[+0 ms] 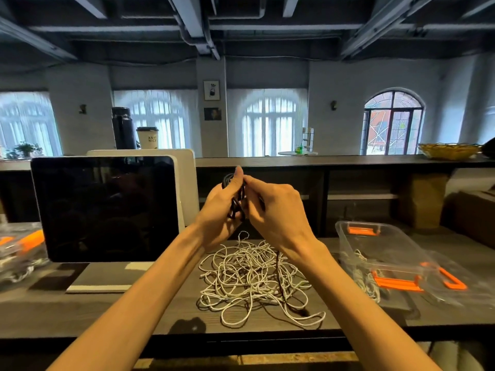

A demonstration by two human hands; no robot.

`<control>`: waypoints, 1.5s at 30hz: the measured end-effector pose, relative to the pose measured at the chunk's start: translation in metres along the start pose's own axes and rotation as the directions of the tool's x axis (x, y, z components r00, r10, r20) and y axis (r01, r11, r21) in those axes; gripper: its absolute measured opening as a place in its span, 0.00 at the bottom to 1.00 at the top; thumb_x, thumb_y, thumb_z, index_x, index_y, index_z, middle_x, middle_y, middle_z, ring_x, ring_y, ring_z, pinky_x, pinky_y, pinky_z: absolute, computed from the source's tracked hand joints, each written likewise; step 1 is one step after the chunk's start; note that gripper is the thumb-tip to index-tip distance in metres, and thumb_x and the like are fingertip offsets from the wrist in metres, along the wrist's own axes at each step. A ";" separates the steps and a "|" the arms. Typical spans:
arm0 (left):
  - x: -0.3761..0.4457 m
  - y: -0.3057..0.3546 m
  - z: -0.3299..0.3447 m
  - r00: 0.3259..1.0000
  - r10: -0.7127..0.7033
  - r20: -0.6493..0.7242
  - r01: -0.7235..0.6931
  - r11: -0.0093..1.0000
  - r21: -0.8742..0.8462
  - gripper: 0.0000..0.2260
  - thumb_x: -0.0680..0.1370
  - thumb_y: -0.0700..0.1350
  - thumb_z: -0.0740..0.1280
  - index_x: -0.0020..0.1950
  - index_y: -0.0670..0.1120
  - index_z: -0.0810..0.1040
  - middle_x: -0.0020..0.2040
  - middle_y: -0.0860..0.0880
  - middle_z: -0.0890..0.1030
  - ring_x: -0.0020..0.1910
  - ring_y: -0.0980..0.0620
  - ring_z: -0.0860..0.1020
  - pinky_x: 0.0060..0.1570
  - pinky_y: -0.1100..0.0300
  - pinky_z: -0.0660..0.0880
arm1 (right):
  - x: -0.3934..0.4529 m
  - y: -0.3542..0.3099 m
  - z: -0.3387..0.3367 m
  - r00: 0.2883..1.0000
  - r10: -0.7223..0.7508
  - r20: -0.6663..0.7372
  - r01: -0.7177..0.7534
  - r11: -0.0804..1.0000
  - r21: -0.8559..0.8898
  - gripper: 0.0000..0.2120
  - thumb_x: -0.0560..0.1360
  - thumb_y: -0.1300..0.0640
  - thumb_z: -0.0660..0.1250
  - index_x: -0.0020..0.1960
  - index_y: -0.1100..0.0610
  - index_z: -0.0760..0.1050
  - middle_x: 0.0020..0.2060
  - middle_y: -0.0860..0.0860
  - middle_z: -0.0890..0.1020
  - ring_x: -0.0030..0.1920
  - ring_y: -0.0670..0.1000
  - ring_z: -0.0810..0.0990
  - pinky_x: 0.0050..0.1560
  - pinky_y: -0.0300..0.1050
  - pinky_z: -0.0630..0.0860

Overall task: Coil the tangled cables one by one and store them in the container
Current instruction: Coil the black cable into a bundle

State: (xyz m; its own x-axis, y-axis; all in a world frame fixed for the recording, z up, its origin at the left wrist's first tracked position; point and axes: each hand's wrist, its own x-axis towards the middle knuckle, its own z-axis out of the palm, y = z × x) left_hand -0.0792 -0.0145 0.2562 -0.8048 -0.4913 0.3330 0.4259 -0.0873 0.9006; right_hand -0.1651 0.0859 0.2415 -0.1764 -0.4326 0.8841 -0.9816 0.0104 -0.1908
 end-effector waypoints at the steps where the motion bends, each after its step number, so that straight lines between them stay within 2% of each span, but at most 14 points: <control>1: 0.002 0.001 -0.002 0.999 -0.007 -0.039 0.006 0.999 -0.047 0.14 0.82 0.55 0.63 0.51 0.43 0.74 0.36 0.48 0.75 0.31 0.56 0.74 0.31 0.66 0.74 | -0.004 0.001 0.000 0.999 0.022 0.036 -0.024 0.999 0.045 0.13 0.84 0.54 0.60 0.63 0.53 0.80 0.36 0.49 0.85 0.33 0.49 0.81 0.36 0.53 0.79; 5: 0.006 0.000 -0.008 0.991 -0.009 -0.136 -0.020 0.977 -0.212 0.14 0.83 0.51 0.62 0.58 0.41 0.78 0.47 0.44 0.81 0.40 0.54 0.79 0.37 0.65 0.76 | -0.020 0.001 0.003 0.996 0.073 0.057 -0.074 0.997 0.013 0.09 0.85 0.52 0.60 0.58 0.56 0.75 0.35 0.49 0.82 0.30 0.49 0.79 0.34 0.55 0.79; 9: 0.005 -0.007 -0.004 0.998 -0.027 -0.053 0.010 0.955 -0.298 0.11 0.84 0.51 0.60 0.55 0.44 0.72 0.56 0.38 0.84 0.57 0.41 0.83 0.55 0.51 0.82 | -0.028 -0.005 0.006 0.998 -0.028 0.061 0.040 0.979 -0.198 0.05 0.84 0.53 0.62 0.55 0.53 0.75 0.30 0.48 0.79 0.27 0.54 0.76 0.29 0.48 0.70; 14: 0.004 -0.019 -0.003 0.992 -0.024 -0.122 -0.015 0.952 -0.305 0.11 0.83 0.50 0.63 0.54 0.42 0.72 0.31 0.48 0.74 0.32 0.53 0.79 0.44 0.50 0.83 | -0.031 -0.013 0.008 0.970 -0.113 0.216 0.164 0.958 -0.236 0.06 0.80 0.59 0.66 0.56 0.55 0.73 0.35 0.50 0.81 0.28 0.55 0.75 0.30 0.46 0.67; 20: 0.010 -0.013 -0.017 0.958 0.051 -0.282 -0.103 0.980 -0.173 0.10 0.85 0.50 0.60 0.50 0.44 0.71 0.31 0.51 0.70 0.25 0.57 0.71 0.29 0.62 0.77 | -0.038 0.003 -0.005 0.948 0.100 0.302 -0.127 0.989 0.071 0.11 0.83 0.45 0.63 0.51 0.50 0.79 0.33 0.45 0.81 0.33 0.47 0.79 0.38 0.52 0.79; 22: 0.011 -0.011 -0.022 0.956 0.079 -0.282 -0.089 0.996 -0.023 0.11 0.85 0.51 0.60 0.50 0.44 0.70 0.32 0.50 0.71 0.25 0.57 0.72 0.23 0.65 0.70 | -0.037 0.008 -0.011 0.961 0.050 0.271 -0.063 0.997 0.040 0.12 0.82 0.43 0.64 0.49 0.47 0.81 0.36 0.43 0.82 0.36 0.45 0.80 0.40 0.51 0.79; 25: 0.008 -0.013 -0.021 0.984 0.068 -0.162 -0.017 0.955 0.297 0.16 0.84 0.56 0.60 0.48 0.44 0.72 0.31 0.49 0.75 0.26 0.55 0.74 0.23 0.66 0.69 | -0.027 0.007 -0.014 0.963 -0.092 0.253 0.106 0.993 -0.042 0.09 0.81 0.44 0.67 0.48 0.47 0.82 0.37 0.41 0.78 0.35 0.44 0.75 0.35 0.46 0.74; 28: 0.002 -0.009 -0.016 0.997 -0.034 -0.074 0.065 0.882 0.468 0.25 0.79 0.65 0.58 0.40 0.44 0.74 0.30 0.47 0.76 0.29 0.52 0.77 0.29 0.64 0.75 | -0.016 0.009 -0.016 0.960 -0.108 0.257 0.084 0.991 0.104 0.08 0.79 0.47 0.70 0.50 0.51 0.82 0.40 0.43 0.81 0.38 0.44 0.78 0.37 0.45 0.76; 32: -0.013 -0.008 -0.012 0.965 -0.247 0.087 0.198 0.905 0.378 0.37 0.74 0.73 0.51 0.43 0.40 0.79 0.37 0.38 0.83 0.36 0.45 0.83 0.36 0.55 0.82 | -0.008 0.009 -0.020 0.955 -0.084 0.285 -0.004 0.955 0.296 0.11 0.76 0.48 0.74 0.54 0.54 0.82 0.46 0.44 0.84 0.47 0.45 0.83 0.47 0.42 0.81; 35: -0.019 -0.012 -0.017 0.899 -0.342 0.275 0.254 0.916 0.309 0.44 0.71 0.80 0.41 0.40 0.44 0.80 0.33 0.41 0.79 0.24 0.51 0.71 0.23 0.64 0.68 | -0.005 0.004 -0.019 0.959 0.020 0.283 -0.113 0.941 0.318 0.18 0.73 0.43 0.76 0.56 0.51 0.79 0.47 0.42 0.84 0.50 0.44 0.84 0.52 0.42 0.83; 38: -0.020 -0.011 -0.021 0.824 -0.381 0.420 0.340 0.924 0.173 0.44 0.68 0.83 0.46 0.39 0.45 0.80 0.31 0.46 0.75 0.24 0.54 0.68 0.24 0.67 0.64 | -0.006 0.003 -0.019 0.958 0.067 0.279 -0.149 0.947 0.284 0.15 0.73 0.41 0.75 0.54 0.49 0.81 0.44 0.41 0.84 0.49 0.43 0.84 0.51 0.42 0.83; 40: -0.022 -0.010 -0.023 0.791 -0.361 0.493 0.328 0.932 0.156 0.36 0.70 0.78 0.58 0.43 0.45 0.82 0.29 0.48 0.75 0.20 0.58 0.68 0.21 0.69 0.65 | -0.006 0.003 -0.019 0.955 0.077 0.285 -0.164 0.941 0.294 0.12 0.74 0.43 0.75 0.51 0.49 0.83 0.42 0.42 0.84 0.47 0.43 0.84 0.47 0.40 0.82; 42: -0.024 -0.010 -0.023 0.774 -0.328 0.541 0.262 0.944 0.199 0.20 0.69 0.63 0.77 0.48 0.48 0.84 0.29 0.50 0.75 0.19 0.60 0.67 0.19 0.71 0.65 | -0.007 0.004 -0.020 0.948 0.100 0.302 -0.201 0.925 0.324 0.11 0.75 0.45 0.75 0.51 0.51 0.83 0.41 0.44 0.84 0.45 0.44 0.84 0.45 0.37 0.80; 45: -0.022 -0.012 -0.027 0.778 -0.317 0.542 0.193 0.942 0.275 0.12 0.68 0.43 0.75 0.51 0.52 0.83 0.29 0.50 0.74 0.18 0.59 0.66 0.19 0.68 0.64 | -0.006 0.004 -0.022 0.941 0.133 0.311 -0.221 0.937 0.269 0.13 0.74 0.41 0.74 0.49 0.50 0.83 0.39 0.44 0.84 0.44 0.44 0.84 0.46 0.39 0.82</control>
State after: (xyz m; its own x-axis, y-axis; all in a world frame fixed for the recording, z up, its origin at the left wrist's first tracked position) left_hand -0.0554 -0.0266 0.2308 -0.9855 0.1150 0.1249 0.1326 0.0612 0.9893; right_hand -0.1692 0.1087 0.2449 -0.2739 -0.6861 0.6740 -0.8614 -0.1366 -0.4892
